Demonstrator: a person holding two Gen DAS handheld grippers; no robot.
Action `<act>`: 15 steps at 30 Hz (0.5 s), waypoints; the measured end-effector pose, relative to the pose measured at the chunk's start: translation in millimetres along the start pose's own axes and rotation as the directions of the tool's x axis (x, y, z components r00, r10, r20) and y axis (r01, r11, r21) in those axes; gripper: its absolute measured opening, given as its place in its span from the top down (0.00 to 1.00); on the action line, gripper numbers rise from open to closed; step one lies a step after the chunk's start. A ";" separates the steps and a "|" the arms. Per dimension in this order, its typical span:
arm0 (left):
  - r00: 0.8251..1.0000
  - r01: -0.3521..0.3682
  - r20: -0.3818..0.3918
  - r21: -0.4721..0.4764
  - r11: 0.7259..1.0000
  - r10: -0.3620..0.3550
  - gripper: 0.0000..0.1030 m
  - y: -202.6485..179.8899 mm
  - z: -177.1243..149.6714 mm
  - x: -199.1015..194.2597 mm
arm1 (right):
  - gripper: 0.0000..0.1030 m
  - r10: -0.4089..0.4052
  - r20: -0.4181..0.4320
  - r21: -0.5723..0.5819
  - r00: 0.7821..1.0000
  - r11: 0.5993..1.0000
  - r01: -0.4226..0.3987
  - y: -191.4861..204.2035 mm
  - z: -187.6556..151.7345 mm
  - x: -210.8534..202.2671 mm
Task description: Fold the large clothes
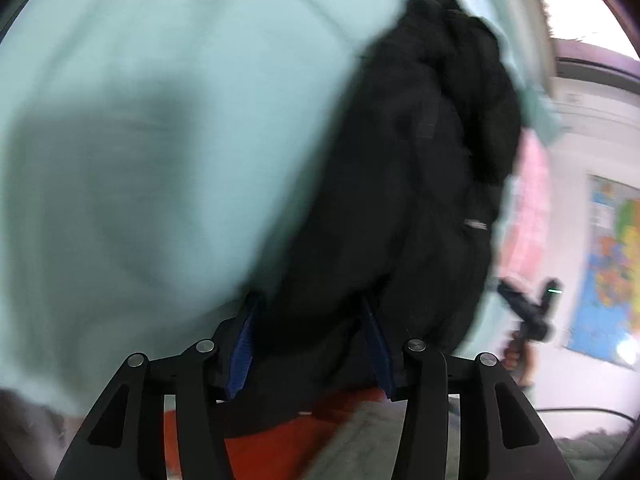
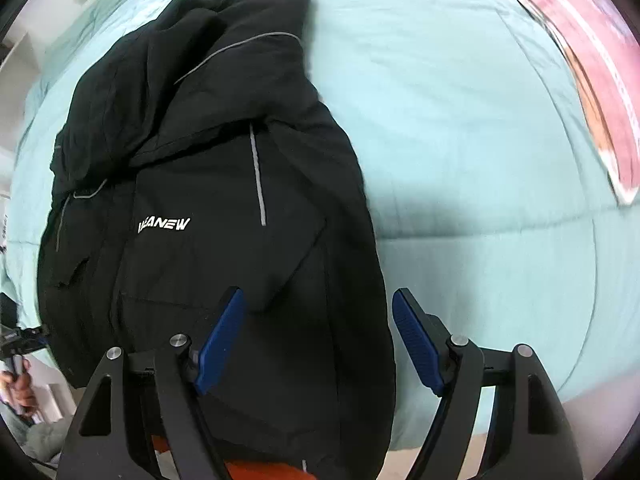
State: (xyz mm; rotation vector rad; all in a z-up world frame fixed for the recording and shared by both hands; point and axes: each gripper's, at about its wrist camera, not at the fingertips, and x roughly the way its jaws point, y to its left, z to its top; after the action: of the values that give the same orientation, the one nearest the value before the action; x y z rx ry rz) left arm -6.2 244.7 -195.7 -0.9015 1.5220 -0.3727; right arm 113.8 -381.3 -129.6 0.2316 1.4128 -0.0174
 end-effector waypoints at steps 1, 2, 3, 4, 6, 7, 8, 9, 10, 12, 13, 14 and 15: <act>0.994 0.112 0.000 0.025 0.993 -0.112 0.51 -12.5 -1.9 -5.2 | 0.23 0.012 -0.001 0.013 1.000 1.000 -0.012 -3.8 -3.5 -1.9; 0.986 0.169 0.005 0.065 0.984 -0.169 0.51 -26.5 -3.9 -9.9 | 0.23 0.021 0.002 0.021 1.000 1.000 -0.022 -6.8 -6.9 -4.8; 0.984 0.176 0.008 0.122 0.977 -0.178 0.51 -42.3 -5.8 -15.6 | 0.23 0.030 0.008 0.024 1.000 0.999 -0.030 -9.1 -10.1 -7.8; 0.985 0.169 0.002 0.159 0.973 -0.171 0.51 -52.4 -6.6 -17.3 | 0.23 0.039 0.016 0.025 0.999 0.999 -0.039 -11.6 -13.5 -11.7; 0.991 0.136 -0.030 0.201 0.970 -0.133 0.51 -64.0 -5.5 -12.0 | 0.23 0.059 0.021 0.032 0.998 0.998 -0.060 -17.7 -21.0 -17.8; 0.994 0.111 -0.044 0.196 0.974 -0.105 0.51 -62.5 -4.1 -6.7 | 0.23 0.078 0.019 0.042 0.997 0.996 -0.079 -22.0 -25.2 -20.0; 0.995 0.087 -0.057 0.182 0.980 -0.078 0.51 -58.7 -3.2 -0.8 | 0.23 0.094 0.016 0.053 0.995 0.994 -0.095 -26.2 -29.9 -21.6; 0.996 0.062 -0.073 0.165 0.984 -0.050 0.51 -53.7 -3.6 6.3 | 0.23 0.103 0.013 0.059 0.995 0.993 -0.104 -28.6 -33.1 -22.2; 0.996 0.044 -0.087 0.152 0.987 -0.031 0.51 -49.4 -5.4 12.6 | 0.23 0.111 0.007 0.065 0.994 0.992 -0.111 -33.3 -40.1 -22.4; 0.995 0.034 -0.098 0.136 0.990 -0.020 0.51 -48.4 -11.1 22.6 | 0.23 0.100 -0.010 0.070 0.995 0.993 -0.099 -39.8 -51.7 -20.5; 0.995 0.043 -0.098 0.128 0.991 -0.031 0.51 -51.7 -13.2 25.5 | 0.23 0.090 -0.019 0.074 0.996 0.993 -0.088 -42.2 -57.2 -18.9; 0.994 0.059 -0.095 0.125 0.990 -0.047 0.51 -50.6 -15.4 27.0 | 0.23 0.088 -0.030 0.082 0.996 0.993 -0.085 -44.9 -65.4 -16.5; 0.993 0.093 -0.089 0.120 0.988 -0.083 0.51 -57.3 -16.2 27.0 | 0.23 0.098 -0.039 0.096 0.994 0.991 -0.094 -48.0 -73.5 -14.1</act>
State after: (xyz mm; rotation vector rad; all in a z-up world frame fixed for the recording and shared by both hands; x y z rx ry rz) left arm -1.3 184.2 -171.3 -0.8655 1.5207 -0.5698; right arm 32.7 -417.4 -133.2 0.3797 1.4443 0.0009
